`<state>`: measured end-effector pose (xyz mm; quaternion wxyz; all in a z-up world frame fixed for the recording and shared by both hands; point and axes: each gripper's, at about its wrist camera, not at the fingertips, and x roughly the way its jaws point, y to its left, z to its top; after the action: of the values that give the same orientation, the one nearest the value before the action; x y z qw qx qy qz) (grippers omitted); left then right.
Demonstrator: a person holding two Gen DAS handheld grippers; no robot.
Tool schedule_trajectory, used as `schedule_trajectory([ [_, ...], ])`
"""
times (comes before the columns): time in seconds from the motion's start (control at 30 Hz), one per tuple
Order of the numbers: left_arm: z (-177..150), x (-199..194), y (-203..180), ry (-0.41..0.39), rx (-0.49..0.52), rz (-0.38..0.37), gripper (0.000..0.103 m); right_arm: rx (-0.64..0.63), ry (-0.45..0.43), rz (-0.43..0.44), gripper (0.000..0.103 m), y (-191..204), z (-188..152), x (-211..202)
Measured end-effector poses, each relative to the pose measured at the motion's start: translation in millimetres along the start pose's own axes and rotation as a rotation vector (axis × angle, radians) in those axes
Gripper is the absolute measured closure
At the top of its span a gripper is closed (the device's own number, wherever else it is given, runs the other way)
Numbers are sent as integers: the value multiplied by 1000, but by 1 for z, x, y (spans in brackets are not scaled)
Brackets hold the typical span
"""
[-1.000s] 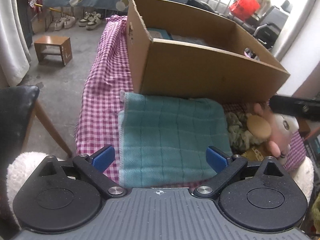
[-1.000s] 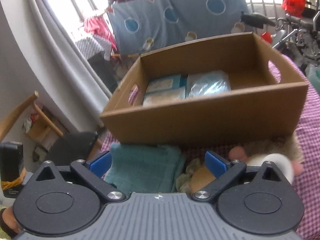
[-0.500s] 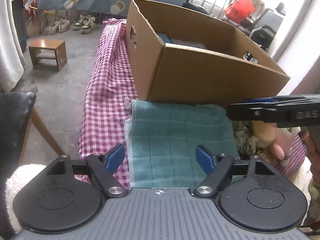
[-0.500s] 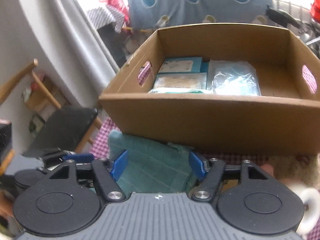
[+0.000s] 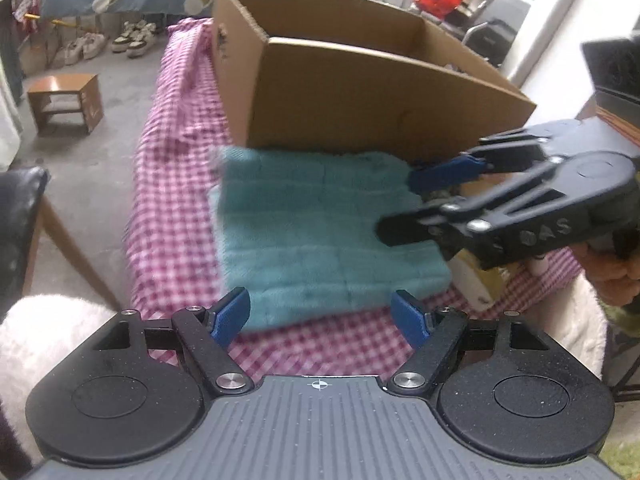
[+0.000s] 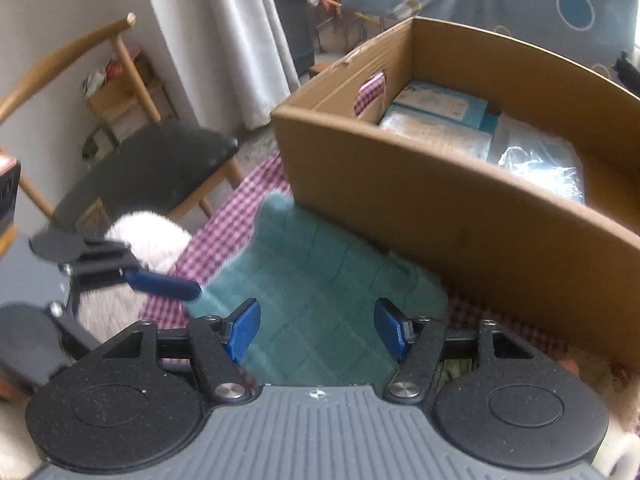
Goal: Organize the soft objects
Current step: 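Move the right gripper back to the teal towel on the bed, then grasp the teal towel edge with the right gripper and lift it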
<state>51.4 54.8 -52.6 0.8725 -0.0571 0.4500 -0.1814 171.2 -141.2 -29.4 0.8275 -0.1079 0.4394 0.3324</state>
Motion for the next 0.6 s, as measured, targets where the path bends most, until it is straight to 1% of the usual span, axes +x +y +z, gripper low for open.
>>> schedule_trajectory([
  [0.07, -3, -4, 5, 3, -20, 28, 25, -21, 4, 11, 37, 4, -7, -3],
  [0.2, -6, -8, 17, -11, -79, 53, 26, -81, 27, 19, 38, 17, -17, -2],
  [0.33, -3, -7, 24, -9, -112, 68, 30, -147, 48, 22, 42, 30, -24, 5],
  [0.4, -4, -9, 23, -18, -114, 70, 30, -173, 57, 22, 45, 34, -28, 8],
  [0.47, -5, -10, 23, -25, -116, 74, 30, -206, 69, 9, 51, 37, -32, 14],
  [0.53, -5, -10, 23, -30, -117, 72, 30, -238, 84, -20, 55, 40, -37, 20],
  [0.6, -6, -11, 22, -31, -114, 74, 30, -285, 69, -44, 56, 44, -41, 21],
])
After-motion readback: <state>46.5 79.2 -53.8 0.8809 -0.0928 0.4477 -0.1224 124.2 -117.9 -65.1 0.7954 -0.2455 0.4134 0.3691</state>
